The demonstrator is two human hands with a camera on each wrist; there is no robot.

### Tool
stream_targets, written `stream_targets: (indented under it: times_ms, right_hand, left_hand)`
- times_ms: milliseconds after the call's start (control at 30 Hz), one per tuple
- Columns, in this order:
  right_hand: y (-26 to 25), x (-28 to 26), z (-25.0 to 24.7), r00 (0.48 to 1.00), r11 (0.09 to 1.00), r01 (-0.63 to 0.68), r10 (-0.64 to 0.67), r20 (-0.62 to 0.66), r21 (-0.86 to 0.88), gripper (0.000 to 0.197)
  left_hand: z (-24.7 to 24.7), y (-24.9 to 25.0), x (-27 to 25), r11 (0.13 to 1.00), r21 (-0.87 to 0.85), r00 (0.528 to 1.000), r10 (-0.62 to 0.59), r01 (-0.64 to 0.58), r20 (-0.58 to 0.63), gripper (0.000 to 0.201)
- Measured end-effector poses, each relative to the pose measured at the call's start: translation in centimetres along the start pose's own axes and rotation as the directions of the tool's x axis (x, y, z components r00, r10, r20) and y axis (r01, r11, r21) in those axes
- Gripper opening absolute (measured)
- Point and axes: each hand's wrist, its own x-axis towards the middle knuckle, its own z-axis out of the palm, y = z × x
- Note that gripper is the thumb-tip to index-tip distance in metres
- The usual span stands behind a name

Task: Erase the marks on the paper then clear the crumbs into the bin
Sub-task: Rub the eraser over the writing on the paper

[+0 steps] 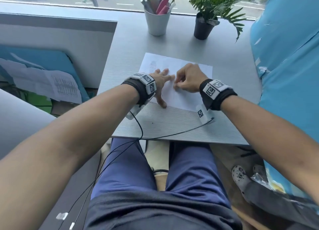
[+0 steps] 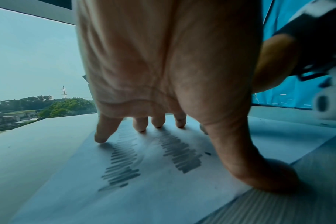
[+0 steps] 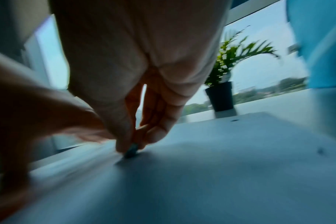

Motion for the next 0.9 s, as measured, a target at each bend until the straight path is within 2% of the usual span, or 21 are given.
stream_targets:
  times_ms: [133,167,300,333,433,500,633,667,733,800,833,900]
  right_hand:
    - [-1.7,-2.4,1.5,0.971,0.995,0.103,-0.099,0.219,-0.007,0.009]
    - [-1.4,-1.9,1.2,0.973,0.995,0.1,-0.096,0.209,-0.01,0.008]
    - [0.7,0.7,-0.7,0.999,1.0,0.008,-0.008,-0.043,-0.013,0.003]
    - [0.7,0.6,-0.5,0.999,1.0,0.005,-0.005,-0.036,-0.005,0.003]
    - [-0.6,-1.8,0.6,0.985,0.998,0.062,-0.06,0.16,-0.007,0.003]
    - [-0.5,-2.1,0.5,0.967,0.994,0.106,-0.102,0.231,-0.004,0.005]
    - [1.0,0.8,-1.2,1.0,1.0,0.007,-0.006,0.018,-0.021,0.007]
    - [0.9,0.8,-1.0,1.0,1.0,-0.001,0.001,-0.003,-0.016,0.005]
    - [-0.3,-0.7,0.2,0.997,1.0,0.031,-0.031,0.071,-0.004,0.005]
    - [-1.3,-2.6,1.4,0.97,0.995,0.096,-0.095,0.225,0.005,0.007]
    - [-1.3,-2.7,1.3,0.958,0.993,0.116,-0.113,0.264,0.002,0.006]
    - [-0.6,-1.2,0.3,0.977,0.997,0.076,-0.075,0.198,0.003,0.005]
  left_hand:
    - [-0.3,0.1,0.2,1.0,0.024,0.999,-0.016,0.015,0.041,0.136]
    - [-0.3,0.1,0.2,1.0,0.016,0.999,-0.015,0.015,0.043,0.135]
    - [-0.2,0.2,0.0,1.0,0.005,0.999,-0.01,0.01,0.036,0.133]
    - [-0.2,0.2,-0.1,1.0,0.009,0.999,-0.014,0.014,0.035,0.133]
    - [-0.3,0.3,0.0,0.999,0.019,0.998,-0.027,0.027,0.048,0.135]
    - [-0.4,0.2,0.1,1.0,0.016,0.998,-0.027,0.026,0.058,0.136]
    - [-0.2,0.1,0.1,1.0,-0.008,0.998,-0.016,0.016,0.058,0.135]
    - [-0.2,0.2,0.1,1.0,-0.007,0.998,-0.014,0.014,0.056,0.135]
    - [-0.3,0.3,0.0,1.0,0.006,0.998,-0.02,0.02,0.058,0.135]
    - [-0.4,0.2,0.0,1.0,0.007,0.998,-0.023,0.022,0.057,0.136]
    - [-0.5,0.2,-0.1,1.0,0.008,0.998,-0.022,0.022,0.055,0.136]
    - [-0.5,0.1,-0.3,1.0,0.004,0.998,-0.015,0.015,0.057,0.133]
